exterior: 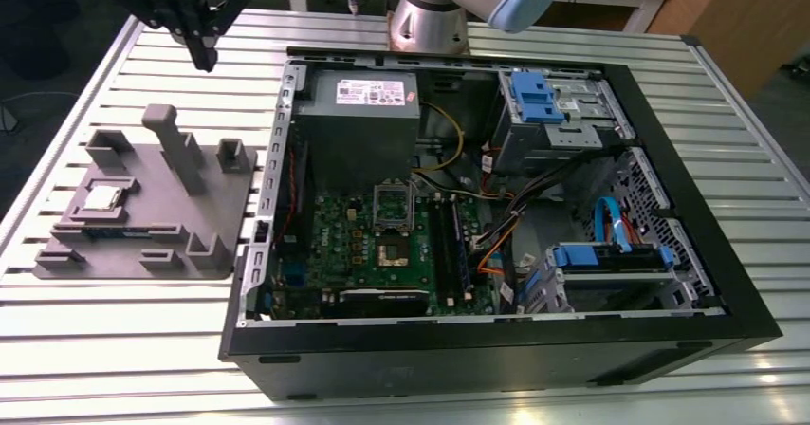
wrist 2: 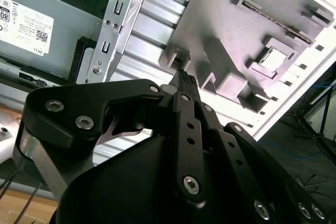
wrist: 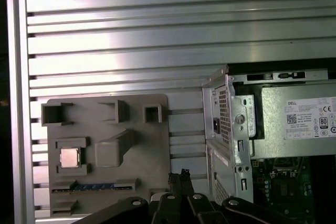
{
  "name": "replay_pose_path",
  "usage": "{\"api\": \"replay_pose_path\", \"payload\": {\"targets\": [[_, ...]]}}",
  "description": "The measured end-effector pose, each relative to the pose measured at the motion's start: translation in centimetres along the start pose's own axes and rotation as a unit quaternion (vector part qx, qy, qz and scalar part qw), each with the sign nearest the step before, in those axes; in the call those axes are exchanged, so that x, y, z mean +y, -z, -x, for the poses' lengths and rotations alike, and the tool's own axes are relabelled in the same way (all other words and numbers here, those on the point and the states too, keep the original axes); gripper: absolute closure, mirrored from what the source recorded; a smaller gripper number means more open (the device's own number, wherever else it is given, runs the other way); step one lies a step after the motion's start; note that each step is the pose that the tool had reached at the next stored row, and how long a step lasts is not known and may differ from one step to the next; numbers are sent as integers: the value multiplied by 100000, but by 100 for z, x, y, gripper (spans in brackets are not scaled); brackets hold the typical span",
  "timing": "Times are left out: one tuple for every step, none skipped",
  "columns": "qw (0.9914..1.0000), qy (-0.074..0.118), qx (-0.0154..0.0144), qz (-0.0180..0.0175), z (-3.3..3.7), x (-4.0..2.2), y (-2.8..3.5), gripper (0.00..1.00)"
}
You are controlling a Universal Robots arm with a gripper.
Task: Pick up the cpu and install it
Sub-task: 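Reach for the cpu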
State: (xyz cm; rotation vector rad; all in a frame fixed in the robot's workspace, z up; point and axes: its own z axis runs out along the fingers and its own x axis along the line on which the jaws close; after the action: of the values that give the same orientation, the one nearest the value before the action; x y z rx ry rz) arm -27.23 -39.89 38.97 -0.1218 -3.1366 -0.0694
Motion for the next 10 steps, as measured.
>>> {"api": "replay_pose_path", "payload": {"targets": [[100000, 1, -1, 0, -3, 0, 0, 90], [100000, 0, 5, -2, -6, 0, 0, 90], [100000, -1, 0, 2, -10, -1, 0, 90], [100000, -1, -1, 0, -13, -1, 0, 90], [100000, 0, 2, -1, -16, -1, 0, 90], [100000, 0, -1, 1, -19, -2, -1, 90], [100000, 0, 0, 1, -23, -2, -1, 90], [100000, -3, 2, -1, -28, -2, -1, 90], [100000, -3, 2, 0, -32, -3, -1, 90], [100000, -1, 5, -4, -37, -3, 0, 90]]}}
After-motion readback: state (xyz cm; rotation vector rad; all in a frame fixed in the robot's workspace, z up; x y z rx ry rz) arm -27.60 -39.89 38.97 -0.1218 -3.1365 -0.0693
